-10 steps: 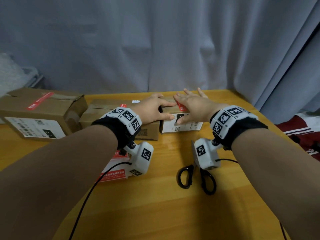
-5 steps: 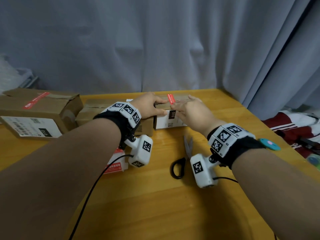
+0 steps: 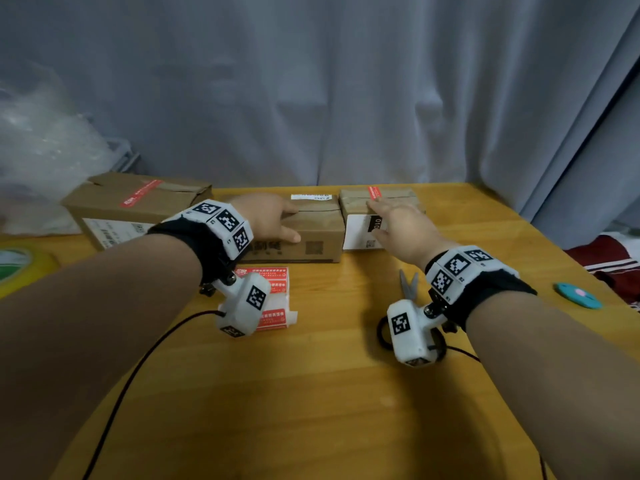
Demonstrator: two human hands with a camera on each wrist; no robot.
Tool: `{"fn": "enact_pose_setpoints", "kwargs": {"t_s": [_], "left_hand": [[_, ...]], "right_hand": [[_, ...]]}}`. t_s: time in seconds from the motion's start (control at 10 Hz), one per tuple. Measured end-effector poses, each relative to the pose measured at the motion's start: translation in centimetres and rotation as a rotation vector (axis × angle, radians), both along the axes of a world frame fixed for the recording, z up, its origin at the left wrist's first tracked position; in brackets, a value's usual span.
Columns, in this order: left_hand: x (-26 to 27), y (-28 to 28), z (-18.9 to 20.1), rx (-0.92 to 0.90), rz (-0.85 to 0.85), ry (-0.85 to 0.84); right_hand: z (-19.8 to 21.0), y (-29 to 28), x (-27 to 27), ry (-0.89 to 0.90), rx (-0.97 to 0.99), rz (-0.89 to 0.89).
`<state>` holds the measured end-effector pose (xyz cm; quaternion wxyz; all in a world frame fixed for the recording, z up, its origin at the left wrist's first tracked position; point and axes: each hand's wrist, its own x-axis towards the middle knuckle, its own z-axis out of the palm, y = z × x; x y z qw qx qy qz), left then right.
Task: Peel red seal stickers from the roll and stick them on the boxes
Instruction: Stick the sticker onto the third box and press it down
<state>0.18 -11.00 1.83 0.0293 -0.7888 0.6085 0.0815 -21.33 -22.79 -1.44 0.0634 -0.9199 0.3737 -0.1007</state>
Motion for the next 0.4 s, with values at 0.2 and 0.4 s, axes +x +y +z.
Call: {"fn": "enact_pose_setpoints", "kwargs": {"t_s": [0.2,0.4], "left_hand": [[-0.1,-1.1,-0.7,-0.03,0.041,-0.119],[0.2,-1.5,-0.6,-0.062,0.055,-0.09]], "right_hand": [[0.6,-1.2,1.5,-0.081,0.106,-0.028],[1.7,-1.2,2.9,-0.186,0.132,-0.061]]}}
